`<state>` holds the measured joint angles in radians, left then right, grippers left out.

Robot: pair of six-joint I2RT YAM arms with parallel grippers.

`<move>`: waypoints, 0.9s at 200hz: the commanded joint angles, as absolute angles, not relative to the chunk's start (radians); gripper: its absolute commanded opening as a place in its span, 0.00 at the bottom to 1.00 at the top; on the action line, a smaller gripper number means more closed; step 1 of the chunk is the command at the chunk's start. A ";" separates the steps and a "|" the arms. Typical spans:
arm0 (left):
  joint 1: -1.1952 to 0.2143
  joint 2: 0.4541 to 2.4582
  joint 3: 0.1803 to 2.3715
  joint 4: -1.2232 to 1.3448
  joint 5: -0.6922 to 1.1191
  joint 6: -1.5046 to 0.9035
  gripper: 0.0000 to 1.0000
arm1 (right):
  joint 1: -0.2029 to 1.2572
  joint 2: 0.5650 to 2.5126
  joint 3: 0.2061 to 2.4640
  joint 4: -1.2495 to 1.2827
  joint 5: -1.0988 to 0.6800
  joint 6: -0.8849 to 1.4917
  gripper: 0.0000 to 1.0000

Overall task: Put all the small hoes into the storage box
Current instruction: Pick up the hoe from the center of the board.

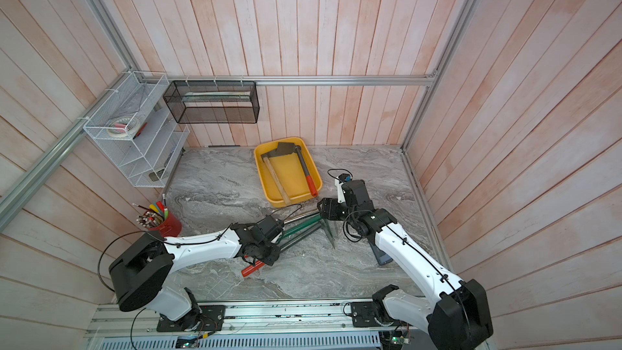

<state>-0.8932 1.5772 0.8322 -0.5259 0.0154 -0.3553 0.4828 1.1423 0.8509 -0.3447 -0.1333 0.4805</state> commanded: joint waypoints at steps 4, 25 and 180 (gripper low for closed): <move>-0.899 1.608 0.839 -0.527 -0.009 -0.335 0.44 | 0.487 1.127 0.837 -0.347 -0.147 0.494 0.80; -0.900 1.608 0.843 -0.529 -0.017 -0.330 0.42 | 0.487 1.126 0.838 -0.347 -0.149 0.495 0.80; -0.931 1.580 0.911 -0.585 -0.054 -0.299 0.25 | 0.487 1.135 0.825 -0.332 -0.163 0.512 0.80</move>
